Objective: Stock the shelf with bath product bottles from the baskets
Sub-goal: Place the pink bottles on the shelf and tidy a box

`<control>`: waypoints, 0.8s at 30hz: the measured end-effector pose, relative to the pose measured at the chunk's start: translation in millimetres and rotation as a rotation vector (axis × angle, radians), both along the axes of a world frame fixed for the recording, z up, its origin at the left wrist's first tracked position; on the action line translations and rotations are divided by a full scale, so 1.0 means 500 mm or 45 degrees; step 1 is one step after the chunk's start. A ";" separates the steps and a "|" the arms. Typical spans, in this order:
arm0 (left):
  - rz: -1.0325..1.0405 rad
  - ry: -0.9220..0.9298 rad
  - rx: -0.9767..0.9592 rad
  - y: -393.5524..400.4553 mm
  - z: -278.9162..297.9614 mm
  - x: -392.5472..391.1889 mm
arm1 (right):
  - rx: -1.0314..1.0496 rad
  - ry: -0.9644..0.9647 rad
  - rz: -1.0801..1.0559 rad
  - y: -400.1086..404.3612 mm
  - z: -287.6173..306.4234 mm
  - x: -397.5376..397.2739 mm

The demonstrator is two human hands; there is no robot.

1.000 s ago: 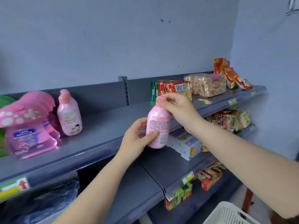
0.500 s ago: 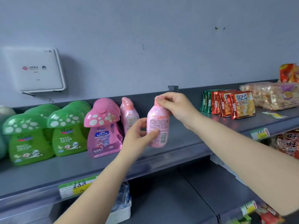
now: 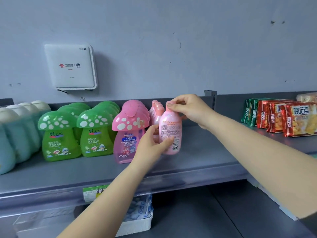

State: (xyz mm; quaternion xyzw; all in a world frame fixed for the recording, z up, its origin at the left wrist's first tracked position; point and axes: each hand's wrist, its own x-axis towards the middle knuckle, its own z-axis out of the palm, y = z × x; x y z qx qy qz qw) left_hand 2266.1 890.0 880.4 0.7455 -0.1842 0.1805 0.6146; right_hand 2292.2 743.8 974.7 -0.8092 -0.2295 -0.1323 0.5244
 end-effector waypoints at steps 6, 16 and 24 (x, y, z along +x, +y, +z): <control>0.159 -0.072 0.097 -0.017 0.002 0.001 | -0.341 -0.125 -0.167 0.016 0.026 0.006; 0.177 -0.041 -0.076 -0.057 0.008 -0.003 | -0.789 -0.497 -0.538 0.023 0.036 0.002; -0.486 0.136 -0.292 -0.024 0.016 -0.011 | -0.282 -0.025 0.527 -0.066 0.033 0.013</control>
